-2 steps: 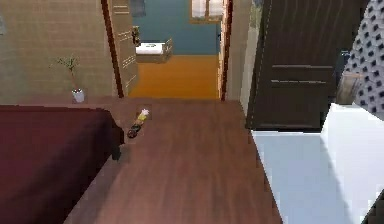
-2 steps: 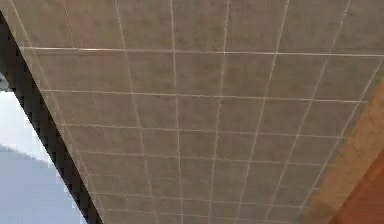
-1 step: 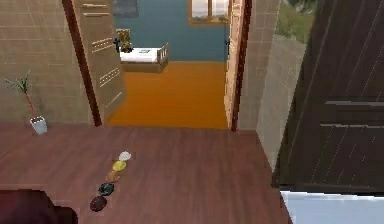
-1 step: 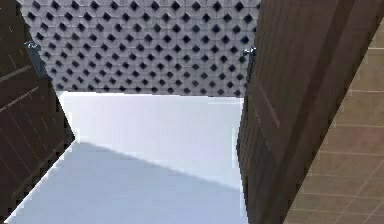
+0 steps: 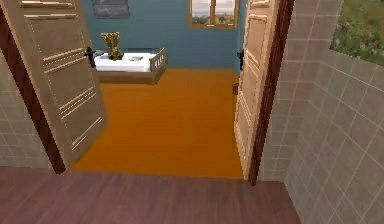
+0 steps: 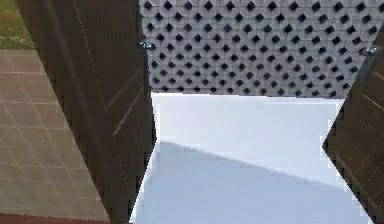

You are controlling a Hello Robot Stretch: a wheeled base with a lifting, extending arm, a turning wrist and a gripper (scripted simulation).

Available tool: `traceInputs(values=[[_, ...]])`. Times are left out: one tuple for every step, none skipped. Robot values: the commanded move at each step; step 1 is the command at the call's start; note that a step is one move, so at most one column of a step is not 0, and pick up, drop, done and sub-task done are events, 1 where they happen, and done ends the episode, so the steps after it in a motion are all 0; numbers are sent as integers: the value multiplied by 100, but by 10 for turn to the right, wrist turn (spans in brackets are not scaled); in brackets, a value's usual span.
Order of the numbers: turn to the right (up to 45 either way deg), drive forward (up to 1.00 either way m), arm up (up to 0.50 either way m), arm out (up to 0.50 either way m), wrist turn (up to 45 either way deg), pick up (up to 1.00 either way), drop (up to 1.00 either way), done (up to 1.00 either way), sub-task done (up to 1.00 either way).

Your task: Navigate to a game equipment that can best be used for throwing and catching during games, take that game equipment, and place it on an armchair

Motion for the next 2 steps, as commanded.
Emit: traceInputs(values=[[-60,0,0,0,0,0,0,0,0],[0,100,0,0,0,0,0,0,0]])
